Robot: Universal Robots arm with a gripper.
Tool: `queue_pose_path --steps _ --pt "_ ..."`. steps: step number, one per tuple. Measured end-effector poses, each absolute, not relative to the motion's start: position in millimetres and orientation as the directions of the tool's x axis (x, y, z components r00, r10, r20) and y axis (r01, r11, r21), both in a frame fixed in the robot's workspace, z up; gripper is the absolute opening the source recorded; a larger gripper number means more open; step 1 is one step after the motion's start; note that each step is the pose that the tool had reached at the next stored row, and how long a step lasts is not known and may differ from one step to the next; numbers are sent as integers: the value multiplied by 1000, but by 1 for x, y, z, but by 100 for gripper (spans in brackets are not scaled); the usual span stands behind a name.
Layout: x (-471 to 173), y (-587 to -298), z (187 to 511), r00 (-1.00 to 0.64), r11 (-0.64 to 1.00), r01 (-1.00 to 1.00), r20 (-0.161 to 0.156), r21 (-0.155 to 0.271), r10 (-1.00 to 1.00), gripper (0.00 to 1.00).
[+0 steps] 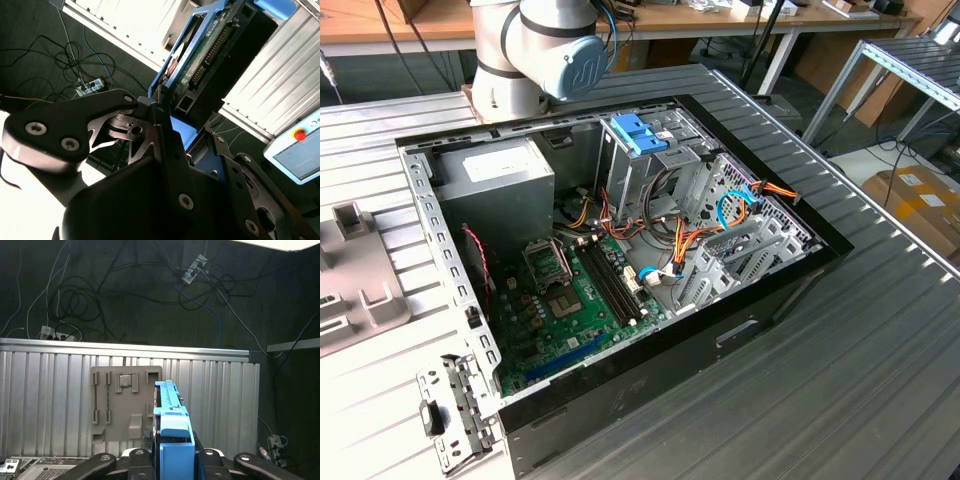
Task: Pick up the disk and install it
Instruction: 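Pick up the disk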
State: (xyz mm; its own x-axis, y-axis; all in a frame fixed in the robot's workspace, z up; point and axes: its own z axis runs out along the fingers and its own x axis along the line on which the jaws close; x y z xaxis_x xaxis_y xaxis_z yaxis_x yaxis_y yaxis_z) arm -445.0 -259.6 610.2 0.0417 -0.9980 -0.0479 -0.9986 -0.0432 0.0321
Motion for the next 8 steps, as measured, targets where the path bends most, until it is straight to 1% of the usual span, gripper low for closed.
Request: queue_pose_path --steps 8 --pt "-445 -260 618 42 -43 -999 -48 32 -998 37"
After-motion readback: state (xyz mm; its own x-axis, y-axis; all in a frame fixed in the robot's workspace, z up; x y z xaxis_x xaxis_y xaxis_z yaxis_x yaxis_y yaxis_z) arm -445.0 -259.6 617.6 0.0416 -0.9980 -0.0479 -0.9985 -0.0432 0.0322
